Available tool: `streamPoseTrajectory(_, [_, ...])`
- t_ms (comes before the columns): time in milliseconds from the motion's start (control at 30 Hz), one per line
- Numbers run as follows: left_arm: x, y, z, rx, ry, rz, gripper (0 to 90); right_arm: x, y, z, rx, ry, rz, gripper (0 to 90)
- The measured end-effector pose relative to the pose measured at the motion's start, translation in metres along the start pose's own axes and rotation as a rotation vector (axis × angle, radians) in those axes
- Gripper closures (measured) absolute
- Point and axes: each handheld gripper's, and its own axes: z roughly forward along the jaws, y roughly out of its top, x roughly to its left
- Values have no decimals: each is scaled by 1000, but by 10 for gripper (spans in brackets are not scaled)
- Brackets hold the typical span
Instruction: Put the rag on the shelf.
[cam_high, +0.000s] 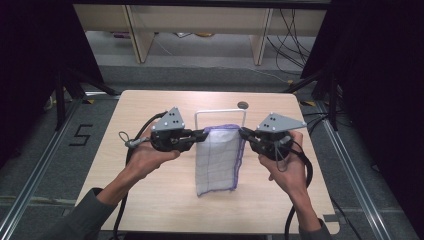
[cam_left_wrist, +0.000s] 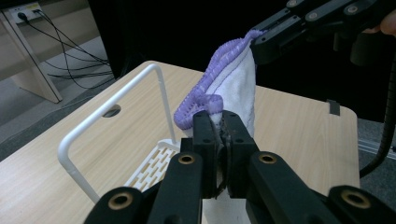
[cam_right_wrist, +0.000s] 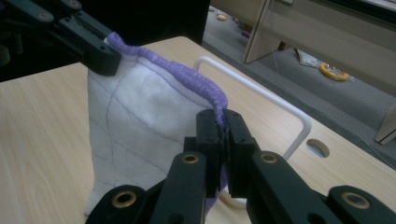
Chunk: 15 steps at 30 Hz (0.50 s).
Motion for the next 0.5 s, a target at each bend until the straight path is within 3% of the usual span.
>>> streamPoseTrajectory(33, [0,0,0,0,0,0,855,-2,3,1,-5,-14,-5,871])
streamPoseTrajectory(100, [6,4,3,0,9,-12,855,-5,7,3,8,-1,30,872])
streamPoseTrajectory(167, [8,5,4,2,14,-13,855,-8,9,5,-12,-19,11,871])
streamPoseTrajectory(200, [11,8,5,-4,23,-21,855,-9,12,6,-3,-6,35,872])
streamPoseTrajectory(300, [14,12,6,-4,28,-24,855,-12,16,7,-8,-1,35,872])
streamPoseTrajectory(333, [16,16,6,-7,36,-15,855,-15,22,7,-22,-20,22,872])
streamPoseTrajectory(367, [18,18,6,-14,41,-21,855,-16,25,7,-15,-9,42,872])
streamPoseTrajectory(500, [25,29,5,-23,63,-17,855,-23,37,7,-28,-29,21,871])
